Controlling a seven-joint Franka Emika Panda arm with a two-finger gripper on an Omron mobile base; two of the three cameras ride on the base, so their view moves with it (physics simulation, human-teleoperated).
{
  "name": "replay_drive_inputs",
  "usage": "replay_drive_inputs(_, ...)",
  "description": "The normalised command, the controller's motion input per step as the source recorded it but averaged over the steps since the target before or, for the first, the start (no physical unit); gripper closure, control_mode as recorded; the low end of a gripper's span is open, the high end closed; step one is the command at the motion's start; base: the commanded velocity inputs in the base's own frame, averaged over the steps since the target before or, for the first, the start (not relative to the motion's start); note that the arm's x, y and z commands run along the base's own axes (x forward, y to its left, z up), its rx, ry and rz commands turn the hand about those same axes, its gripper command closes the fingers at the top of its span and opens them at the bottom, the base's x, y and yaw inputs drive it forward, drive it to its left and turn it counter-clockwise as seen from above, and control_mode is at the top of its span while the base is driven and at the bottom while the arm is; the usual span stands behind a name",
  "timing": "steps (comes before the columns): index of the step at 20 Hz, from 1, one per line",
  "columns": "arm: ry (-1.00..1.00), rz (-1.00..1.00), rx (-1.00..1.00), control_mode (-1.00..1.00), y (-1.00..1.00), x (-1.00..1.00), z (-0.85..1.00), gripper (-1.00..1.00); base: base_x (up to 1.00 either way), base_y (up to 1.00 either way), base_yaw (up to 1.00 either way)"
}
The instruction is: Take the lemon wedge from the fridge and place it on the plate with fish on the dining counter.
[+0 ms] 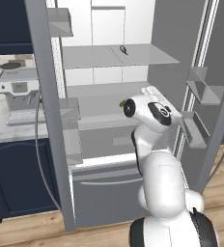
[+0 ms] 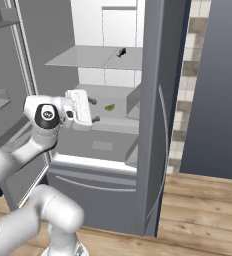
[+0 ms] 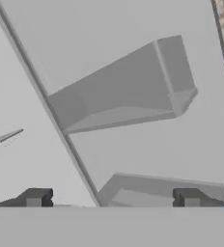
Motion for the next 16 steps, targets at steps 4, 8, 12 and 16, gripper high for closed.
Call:
replay_drive_inputs(4, 0.19, -0.05, 0.05, -1.00, -0.64, 0.76, 0.01, -1.00, 0.00, 0.00, 0.00)
replay_drive_inputs(8, 0.15, -0.05, 0.07, -1.00, -0.89, 0.57, 0.02, -1.00, 0.00, 0.00, 0.00)
replay_drive_inputs(12, 0.14, -0.02, 0.05, -1.00, -0.83, 0.74, 0.01, -1.00, 0.00, 0.00, 0.00)
replay_drive_inputs(16, 0.16, -0.05, 0.01, -1.00, -0.91, 0.64, 0.00, -1.00, 0.00, 0.00, 0.00)
